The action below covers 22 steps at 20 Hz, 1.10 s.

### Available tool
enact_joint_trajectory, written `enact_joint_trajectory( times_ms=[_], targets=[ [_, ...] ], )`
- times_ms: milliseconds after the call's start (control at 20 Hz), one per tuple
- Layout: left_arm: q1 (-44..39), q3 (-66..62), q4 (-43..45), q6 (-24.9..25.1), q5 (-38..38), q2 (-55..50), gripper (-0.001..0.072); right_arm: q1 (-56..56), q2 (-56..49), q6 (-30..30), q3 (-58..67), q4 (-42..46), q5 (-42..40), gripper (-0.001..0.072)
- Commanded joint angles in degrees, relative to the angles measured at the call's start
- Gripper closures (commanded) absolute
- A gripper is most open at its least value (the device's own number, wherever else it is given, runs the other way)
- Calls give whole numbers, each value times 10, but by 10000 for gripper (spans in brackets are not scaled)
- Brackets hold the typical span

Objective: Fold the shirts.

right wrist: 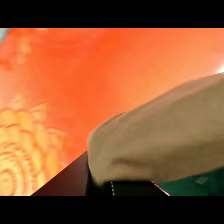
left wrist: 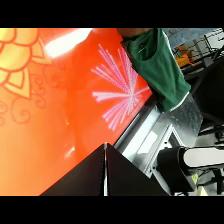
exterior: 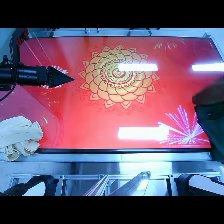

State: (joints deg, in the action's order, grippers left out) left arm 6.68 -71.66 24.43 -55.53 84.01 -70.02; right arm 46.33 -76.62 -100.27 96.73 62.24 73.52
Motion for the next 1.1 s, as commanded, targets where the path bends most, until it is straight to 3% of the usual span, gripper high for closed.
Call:
enact_joint_trajectory(
  times_ms=[0, 150, 350, 650, 800, 850, 950, 1050],
  targets=[
    [0, 0, 0, 0, 1, 0, 704, 30, 19, -30, 1, 130, 58, 689],
    [0, 0, 0, 0, 6, 0, 704, 30, 37, -32, -22, 204, 88, 689],
    [0, 0, 1, 0, 6, 0, 704, 33, 98, -81, -160, 313, 63, 689],
    [0, 0, 1, 1, 17, 0, 704, 91, 163, -117, -426, 316, -29, 688],
    [0, 0, 0, 0, 17, 0, 704, 125, 168, -116, -490, 316, -54, 676],
    [0, 0, 0, 0, 17, 0, 704, 138, 168, -115, -491, 317, -54, 606],
    [0, 0, 0, 0, 18, 0, 703, 158, 169, -59, -480, 316, -40, -2],
    [0, 0, 0, 0, 17, 0, 704, 161, 169, 5, -457, 317, -15, 10]
  ],
)
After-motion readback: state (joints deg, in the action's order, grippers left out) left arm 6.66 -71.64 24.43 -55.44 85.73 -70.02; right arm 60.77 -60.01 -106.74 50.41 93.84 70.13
